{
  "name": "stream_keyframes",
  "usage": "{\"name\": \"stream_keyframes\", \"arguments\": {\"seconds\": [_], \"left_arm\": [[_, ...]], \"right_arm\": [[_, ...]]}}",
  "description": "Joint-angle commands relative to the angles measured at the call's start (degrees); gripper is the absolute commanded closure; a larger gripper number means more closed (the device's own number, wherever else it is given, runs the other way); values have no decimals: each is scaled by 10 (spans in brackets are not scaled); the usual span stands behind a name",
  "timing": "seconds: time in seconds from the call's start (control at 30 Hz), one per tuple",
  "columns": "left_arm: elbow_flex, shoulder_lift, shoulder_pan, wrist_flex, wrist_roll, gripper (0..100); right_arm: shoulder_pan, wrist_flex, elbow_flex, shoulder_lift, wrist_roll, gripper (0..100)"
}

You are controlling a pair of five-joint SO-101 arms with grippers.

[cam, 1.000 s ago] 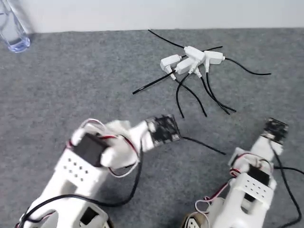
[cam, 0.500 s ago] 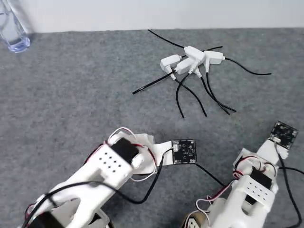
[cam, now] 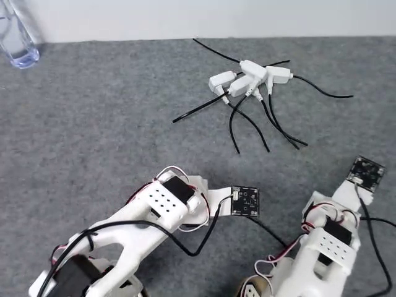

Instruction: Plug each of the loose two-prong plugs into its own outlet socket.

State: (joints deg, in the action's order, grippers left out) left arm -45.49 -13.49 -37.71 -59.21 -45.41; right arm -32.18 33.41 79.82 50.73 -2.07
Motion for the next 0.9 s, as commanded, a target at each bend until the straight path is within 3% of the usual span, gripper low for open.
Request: {"name": "stream_keyframes", "arguments": {"seconds": [0.0,0.27,0.63,0.87], "left_arm": [[6,12,-6,21,-4,984],[7,11,-4,19,25,828],[8,13,0,24,24,826],[7,16,73,105,3,826]], "right_arm": [[8,-10,-5,8,-4,805],[9,-10,-4,8,-4,805],[9,-10,-4,8,-4,805],[10,-8,-4,8,-4,805]]}}
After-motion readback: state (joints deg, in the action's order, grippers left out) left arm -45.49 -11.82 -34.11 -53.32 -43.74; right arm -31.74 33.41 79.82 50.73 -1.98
